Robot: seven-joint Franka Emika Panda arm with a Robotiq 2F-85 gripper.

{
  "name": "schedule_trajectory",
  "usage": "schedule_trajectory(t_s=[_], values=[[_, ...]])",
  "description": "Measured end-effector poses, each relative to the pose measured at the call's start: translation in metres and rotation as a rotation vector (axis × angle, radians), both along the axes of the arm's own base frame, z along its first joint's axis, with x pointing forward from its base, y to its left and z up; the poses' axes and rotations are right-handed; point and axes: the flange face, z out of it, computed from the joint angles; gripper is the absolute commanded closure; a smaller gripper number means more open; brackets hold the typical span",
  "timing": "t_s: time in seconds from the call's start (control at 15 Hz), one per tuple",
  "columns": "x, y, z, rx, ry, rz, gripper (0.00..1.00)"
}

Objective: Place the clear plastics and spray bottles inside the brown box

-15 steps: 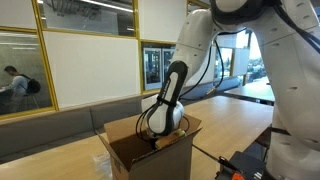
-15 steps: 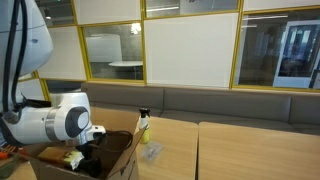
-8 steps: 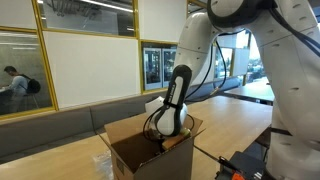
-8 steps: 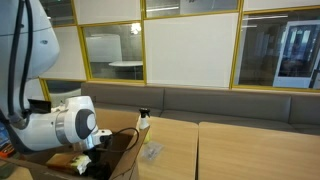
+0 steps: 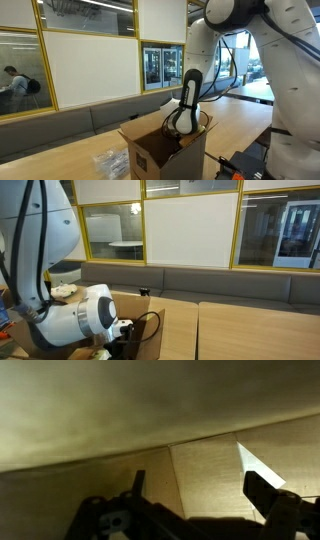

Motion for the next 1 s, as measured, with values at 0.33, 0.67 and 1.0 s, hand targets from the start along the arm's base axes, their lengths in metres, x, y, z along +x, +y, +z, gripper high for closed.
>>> schedule_trajectory(t_s=[0.33,0.67,1.0], values=[[-0.008,-0.075,-0.007,-0.128,0.001,-0.081,0.00],[0.007,-0.143,-0.013,-0.214,-0.030,-0.181,0.00],[0.032,-0.196,-0.020,-0.269,-0.070,-0.277,0.00]])
